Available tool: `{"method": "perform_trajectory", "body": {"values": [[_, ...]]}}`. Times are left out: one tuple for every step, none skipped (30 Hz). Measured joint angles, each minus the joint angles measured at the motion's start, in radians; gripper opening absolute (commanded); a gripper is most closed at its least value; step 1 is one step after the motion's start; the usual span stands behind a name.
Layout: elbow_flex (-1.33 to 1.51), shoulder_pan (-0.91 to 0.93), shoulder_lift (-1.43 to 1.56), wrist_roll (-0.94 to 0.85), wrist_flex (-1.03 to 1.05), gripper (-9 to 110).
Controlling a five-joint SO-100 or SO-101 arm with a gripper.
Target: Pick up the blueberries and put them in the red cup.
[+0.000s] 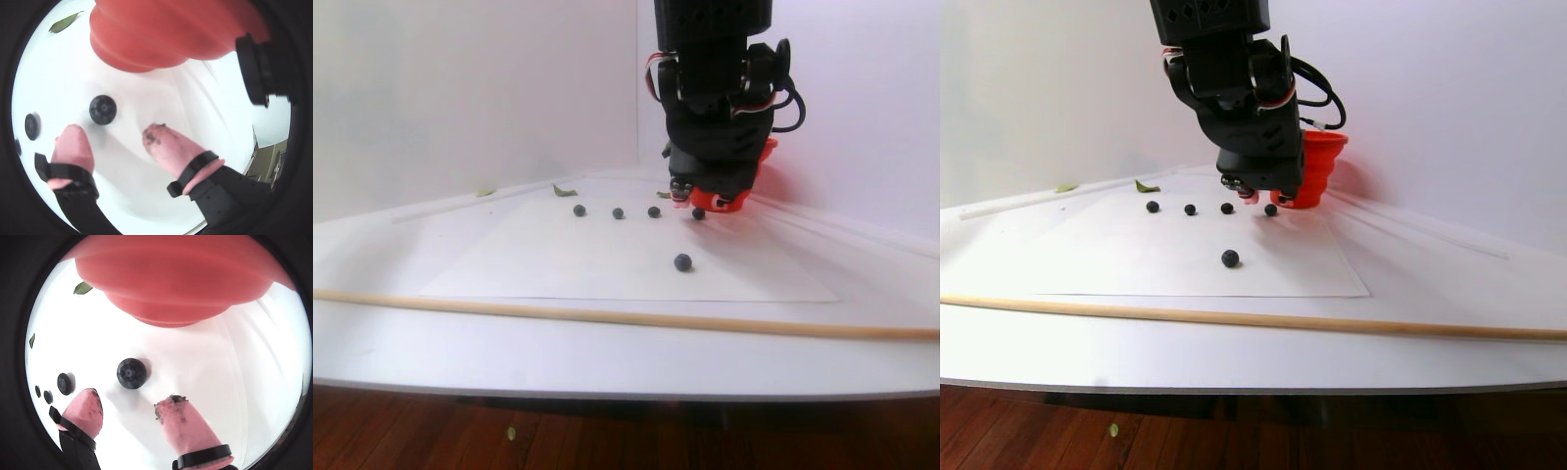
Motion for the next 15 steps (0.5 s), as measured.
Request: {"method": "perform_trajectory", "body": {"values": [[-0.005, 0.0, -0.005, 0.0, 0.0, 22], [-0.009, 0.0, -0.008, 0.0, 0.0, 22], [-0.017, 0.0, -0.014, 0.0, 0.0, 22], [-0.028, 0.0, -0.02, 0.006, -0.005, 22], [-0.035, 0.0, -0.026, 0.009, -0.008, 22], [-0.041, 0.0, -0.031, 0.011, -0.012, 22], [-0.049, 0.0, -0.04, 0.011, -0.015, 22], [-0.058, 0.0, -0.048, 0.011, -0.02, 22], [-0.064, 0.0, -0.052, 0.011, -0.023, 22], [-0.067, 0.0, -0.054, 0.011, -0.025, 22], [-0.071, 0.0, -0.054, 0.011, -0.026, 22], [-0.071, 0.0, -0.055, 0.011, -0.028, 22], [-0.071, 0.0, -0.055, 0.011, -0.028, 22], [-0.071, 0.0, -0.055, 0.011, -0.028, 22], [-0.071, 0.0, -0.055, 0.011, -0.028, 22]]}}
